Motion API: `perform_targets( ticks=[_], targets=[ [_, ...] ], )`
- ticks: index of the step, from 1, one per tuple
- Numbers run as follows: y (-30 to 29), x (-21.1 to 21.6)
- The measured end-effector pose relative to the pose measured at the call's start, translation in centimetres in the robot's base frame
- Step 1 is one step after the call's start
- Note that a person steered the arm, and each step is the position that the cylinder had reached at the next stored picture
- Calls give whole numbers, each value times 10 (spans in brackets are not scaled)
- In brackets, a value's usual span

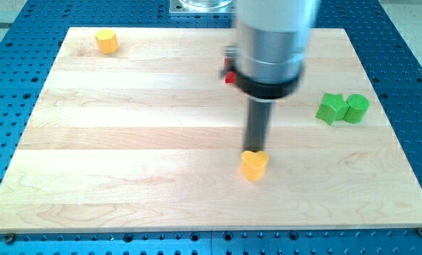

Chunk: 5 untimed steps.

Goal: Place the heart at the center of the board

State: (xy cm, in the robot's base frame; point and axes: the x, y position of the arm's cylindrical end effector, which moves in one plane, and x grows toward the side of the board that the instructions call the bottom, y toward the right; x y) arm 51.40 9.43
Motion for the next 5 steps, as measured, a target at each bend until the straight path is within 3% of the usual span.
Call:
perform_targets(
  ticks=[1,2,3,4,5],
  targets=[
    [41,2],
    [20,55],
    [-29,27],
    [-41,-11],
    [-61,19]
  ],
)
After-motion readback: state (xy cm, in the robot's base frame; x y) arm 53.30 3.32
